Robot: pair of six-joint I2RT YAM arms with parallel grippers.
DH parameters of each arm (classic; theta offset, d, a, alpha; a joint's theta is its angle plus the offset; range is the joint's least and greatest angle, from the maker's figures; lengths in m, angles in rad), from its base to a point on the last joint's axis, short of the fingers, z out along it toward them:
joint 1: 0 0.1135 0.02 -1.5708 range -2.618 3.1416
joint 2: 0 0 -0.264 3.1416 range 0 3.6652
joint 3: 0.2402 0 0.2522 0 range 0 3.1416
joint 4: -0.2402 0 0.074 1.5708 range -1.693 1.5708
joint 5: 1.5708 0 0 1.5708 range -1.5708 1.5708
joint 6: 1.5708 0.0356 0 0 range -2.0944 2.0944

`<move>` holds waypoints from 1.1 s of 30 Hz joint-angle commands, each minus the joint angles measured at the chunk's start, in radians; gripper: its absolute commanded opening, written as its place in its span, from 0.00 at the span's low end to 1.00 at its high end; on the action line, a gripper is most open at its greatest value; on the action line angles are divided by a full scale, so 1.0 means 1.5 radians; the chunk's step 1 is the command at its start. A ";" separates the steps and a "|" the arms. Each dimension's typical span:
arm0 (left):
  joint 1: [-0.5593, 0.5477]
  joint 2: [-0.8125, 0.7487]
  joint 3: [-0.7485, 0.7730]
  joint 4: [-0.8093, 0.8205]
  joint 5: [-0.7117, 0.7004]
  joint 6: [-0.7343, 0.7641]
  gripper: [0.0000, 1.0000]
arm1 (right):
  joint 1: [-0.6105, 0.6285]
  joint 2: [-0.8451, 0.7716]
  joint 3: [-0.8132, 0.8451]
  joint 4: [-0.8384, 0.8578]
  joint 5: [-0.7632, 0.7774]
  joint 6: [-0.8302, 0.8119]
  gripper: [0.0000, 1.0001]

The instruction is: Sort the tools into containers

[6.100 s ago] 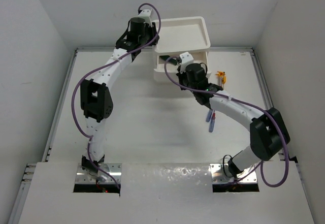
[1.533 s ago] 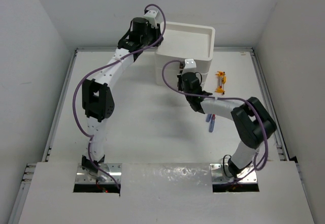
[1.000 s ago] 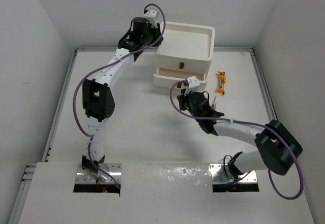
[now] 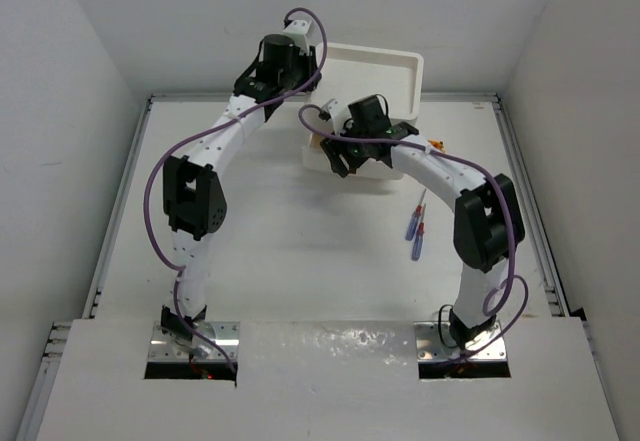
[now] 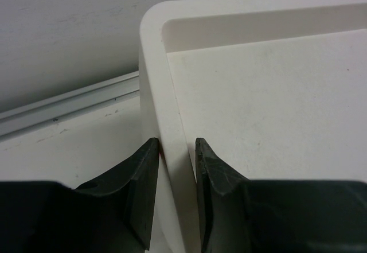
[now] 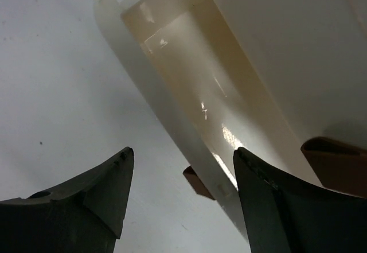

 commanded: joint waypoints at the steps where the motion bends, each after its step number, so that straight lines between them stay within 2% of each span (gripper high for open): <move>1: -0.018 0.033 -0.035 -0.105 0.023 0.019 0.00 | -0.008 0.011 0.016 0.006 -0.030 -0.030 0.66; 4: -0.017 0.033 -0.034 -0.108 0.022 0.019 0.00 | -0.006 0.038 0.018 -0.016 -0.083 -0.032 0.50; 5: -0.017 0.033 -0.034 -0.108 0.021 0.018 0.00 | -0.005 0.036 0.010 -0.018 -0.108 -0.035 0.41; 9: -0.016 0.040 -0.026 -0.108 0.011 0.016 0.00 | 0.014 -0.036 -0.097 0.023 -0.162 -0.065 0.26; 12: -0.016 0.045 -0.020 -0.110 -0.005 0.015 0.00 | 0.024 -0.100 -0.128 0.008 -0.189 -0.102 0.18; 15: -0.016 0.043 -0.021 -0.104 -0.022 0.017 0.00 | 0.026 -0.133 -0.132 -0.038 -0.227 -0.138 0.16; 20: -0.016 0.040 -0.022 -0.102 -0.030 0.022 0.00 | 0.029 -0.144 -0.132 -0.107 -0.240 -0.177 0.17; 22: -0.017 0.040 -0.025 -0.099 -0.030 0.022 0.00 | 0.035 -0.143 -0.128 -0.112 -0.239 -0.168 0.20; 23: -0.017 0.040 -0.027 -0.099 -0.030 0.020 0.00 | 0.037 -0.144 -0.118 -0.116 -0.239 -0.165 0.25; 24: -0.017 0.040 -0.028 -0.098 -0.030 0.020 0.00 | 0.043 -0.146 -0.111 -0.120 -0.238 -0.156 0.33; 25: -0.017 0.040 -0.030 -0.098 -0.030 0.020 0.00 | 0.047 -0.157 -0.098 -0.118 -0.236 -0.146 0.52; 27: -0.017 0.040 -0.031 -0.098 -0.030 0.021 0.00 | 0.046 -0.174 -0.082 -0.104 -0.235 -0.105 0.61; 28: -0.017 0.040 -0.032 -0.099 -0.030 0.022 0.00 | 0.047 -0.186 -0.075 -0.096 -0.228 -0.092 0.79; 30: -0.018 0.040 -0.031 -0.097 -0.030 0.023 0.00 | 0.040 -0.228 -0.059 -0.057 -0.199 -0.038 0.97; 33: -0.017 0.041 -0.032 -0.097 -0.026 0.023 0.00 | 0.003 -0.274 -0.033 -0.024 -0.125 0.041 0.99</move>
